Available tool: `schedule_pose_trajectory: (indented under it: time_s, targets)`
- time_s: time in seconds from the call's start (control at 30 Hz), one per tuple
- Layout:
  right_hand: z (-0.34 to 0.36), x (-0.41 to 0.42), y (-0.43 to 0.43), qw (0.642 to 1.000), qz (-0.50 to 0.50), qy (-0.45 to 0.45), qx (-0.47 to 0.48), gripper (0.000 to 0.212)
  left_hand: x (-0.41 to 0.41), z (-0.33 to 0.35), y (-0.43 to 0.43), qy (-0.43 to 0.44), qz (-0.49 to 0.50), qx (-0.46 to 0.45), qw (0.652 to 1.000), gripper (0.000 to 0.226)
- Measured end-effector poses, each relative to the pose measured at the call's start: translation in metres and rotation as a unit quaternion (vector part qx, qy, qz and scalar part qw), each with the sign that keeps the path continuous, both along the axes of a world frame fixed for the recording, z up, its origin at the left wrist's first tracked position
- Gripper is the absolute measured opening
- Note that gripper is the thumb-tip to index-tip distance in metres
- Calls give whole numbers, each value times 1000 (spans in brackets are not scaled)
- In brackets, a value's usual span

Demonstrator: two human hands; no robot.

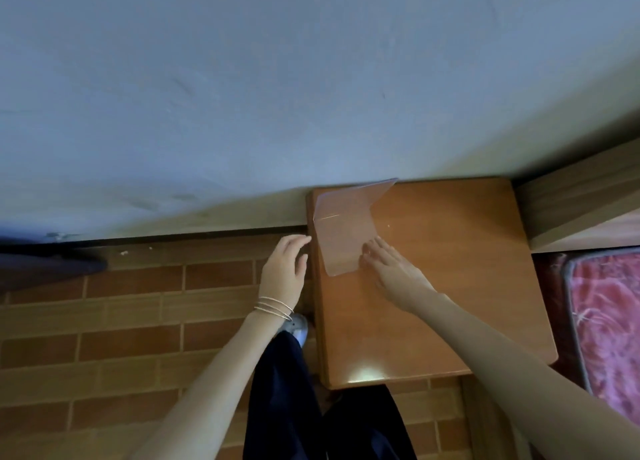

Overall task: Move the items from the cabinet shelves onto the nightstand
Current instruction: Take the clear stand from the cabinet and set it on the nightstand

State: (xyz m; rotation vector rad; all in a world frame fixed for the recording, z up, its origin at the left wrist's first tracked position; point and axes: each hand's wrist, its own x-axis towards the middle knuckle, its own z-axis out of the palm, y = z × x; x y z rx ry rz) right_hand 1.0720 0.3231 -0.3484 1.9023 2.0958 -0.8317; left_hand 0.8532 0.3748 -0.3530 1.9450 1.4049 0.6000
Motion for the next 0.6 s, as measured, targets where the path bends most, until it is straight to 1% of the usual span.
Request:
schedule_pose_trajectory:
  time_s: [0.03, 0.1, 0.2, 0.27, 0.37, 0.47, 0.6]
  targets:
    - [-7, 2, -1, 1000, 13, -3, 0, 46, 1, -9, -7, 37, -48, 27, 998, 35]
    - [-15, 5, -7, 1000, 30, -4, -5, 50, 4, -27, -17, 100, -141, 66, 983, 41]
    - [-25, 5, -17, 1000, 15, 13, 5, 54, 12, -50, -26, 180, -229, 92, 952, 50]
    - [-31, 5, -16, 1000, 3, 16, 20, 56, 14, -57, -18, 209, -234, 107, 943, 52]
    - [-36, 3, -1, 999, -8, 20, 37, 57, 16, -62, 2, 232, -218, 113, 941, 53]
    - [-39, -1, 15, 998, -19, 21, 59, 57, 21, -55, 18, 256, -208, 71, 941, 52]
    - [-41, -1, 30, 998, -22, 23, 62, 56, 28, -52, 31, 253, -171, 7, 952, 52]
